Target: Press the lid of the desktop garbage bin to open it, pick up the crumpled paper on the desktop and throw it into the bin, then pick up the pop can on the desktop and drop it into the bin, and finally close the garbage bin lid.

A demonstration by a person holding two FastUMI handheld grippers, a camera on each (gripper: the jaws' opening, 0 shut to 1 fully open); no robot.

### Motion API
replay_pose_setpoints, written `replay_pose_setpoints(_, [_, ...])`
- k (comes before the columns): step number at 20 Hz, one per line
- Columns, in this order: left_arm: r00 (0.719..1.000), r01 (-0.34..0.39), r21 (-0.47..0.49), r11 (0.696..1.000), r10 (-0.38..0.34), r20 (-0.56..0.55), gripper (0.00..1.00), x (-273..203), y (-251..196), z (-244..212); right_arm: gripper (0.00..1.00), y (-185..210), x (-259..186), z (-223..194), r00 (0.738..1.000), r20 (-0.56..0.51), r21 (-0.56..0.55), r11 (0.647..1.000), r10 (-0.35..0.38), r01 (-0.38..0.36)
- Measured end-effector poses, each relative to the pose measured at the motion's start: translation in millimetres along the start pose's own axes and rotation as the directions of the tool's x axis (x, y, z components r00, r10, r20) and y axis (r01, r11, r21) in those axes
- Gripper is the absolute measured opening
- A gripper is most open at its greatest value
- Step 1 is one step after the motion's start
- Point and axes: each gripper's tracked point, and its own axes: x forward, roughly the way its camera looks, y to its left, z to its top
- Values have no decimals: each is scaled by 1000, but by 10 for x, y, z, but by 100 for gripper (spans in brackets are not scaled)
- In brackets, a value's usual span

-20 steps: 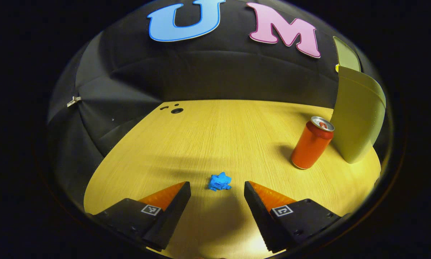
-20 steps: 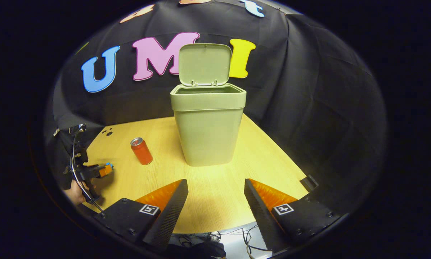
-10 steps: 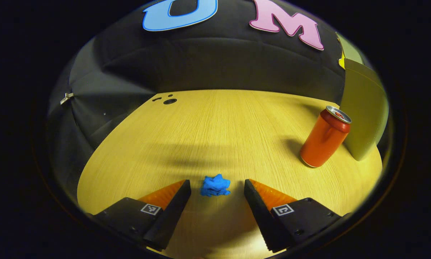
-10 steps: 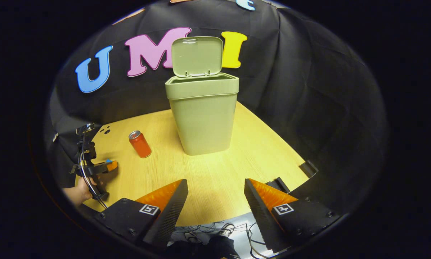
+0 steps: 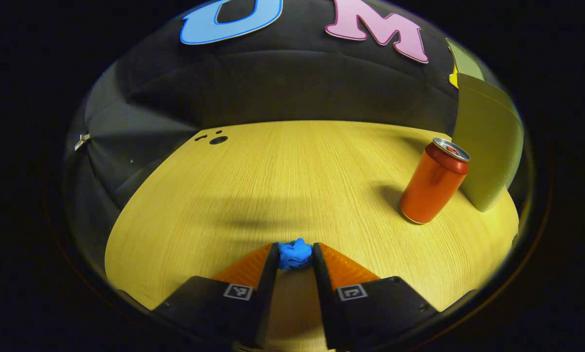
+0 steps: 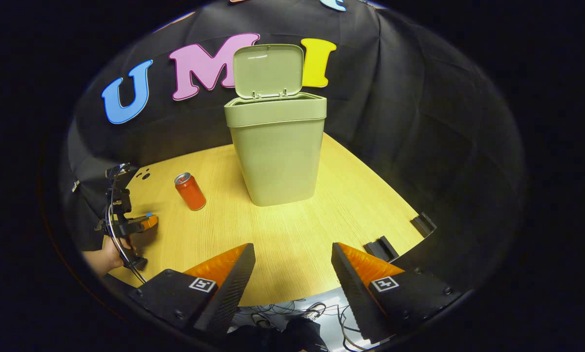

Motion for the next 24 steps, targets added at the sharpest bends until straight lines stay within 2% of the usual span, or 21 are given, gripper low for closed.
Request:
replay_pose_setpoints(2, [1000, 6, 28, 1000, -6, -1, 36, 7, -9, -2, 99, 11, 31, 39, 1000, 7, 2, 1000, 9, -9])
replay_pose_setpoints(8, [999, 13, 80, 997, -16, 38, 32, -183, -110, 179, 99, 25, 224, 90, 999, 1, -35, 998, 51, -51])
replay_pose_setpoints(9, [999, 16, 80, 997, -20, 50, 28, -247, -138, 249, 99, 41, 271, 121, 998, 1, -35, 997, 64, -64])
replay_pose_setpoints(10, [998, 18, 76, 997, -23, 62, 32, -338, -172, 324, 99, 57, 325, 132, 997, -4, -34, 996, 79, -80])
replay_pose_setpoints(14, [989, 25, 78, 997, -36, 143, 32, -703, -331, 763, 99, 158, 494, 201, 989, -15, -42, 988, 150, -151])
replay_pose_setpoints(15, [986, 26, 83, 996, -39, 162, 28, -803, -379, 880, 99, 200, 533, 200, 984, -22, -48, 983, 175, -175])
replay_pose_setpoints(17, [976, 51, 73, 996, -65, 210, 32, -1017, -558, 1148, 99, 283, 605, 201, 973, -39, -73, 971, 226, -228])
replay_pose_setpoints(19, [965, 80, 54, 995, -91, 248, 31, -1206, -742, 1386, 99, 323, 668, 248, 963, -38, -103, 958, 266, -269])
replay_pose_setpoints(21, [949, 119, 44, 992, -127, 290, 36, -1412, -995, 1681, 99, 348, 727, 317, 953, -31, -113, 946, 302, -304])
replay_pose_setpoints(24, [909, 192, 62, 980, -201, 365, 31, -1665, -1439, 2164, 99, 308, 816, 424, 940, -16, -110, 934, 339, -339])
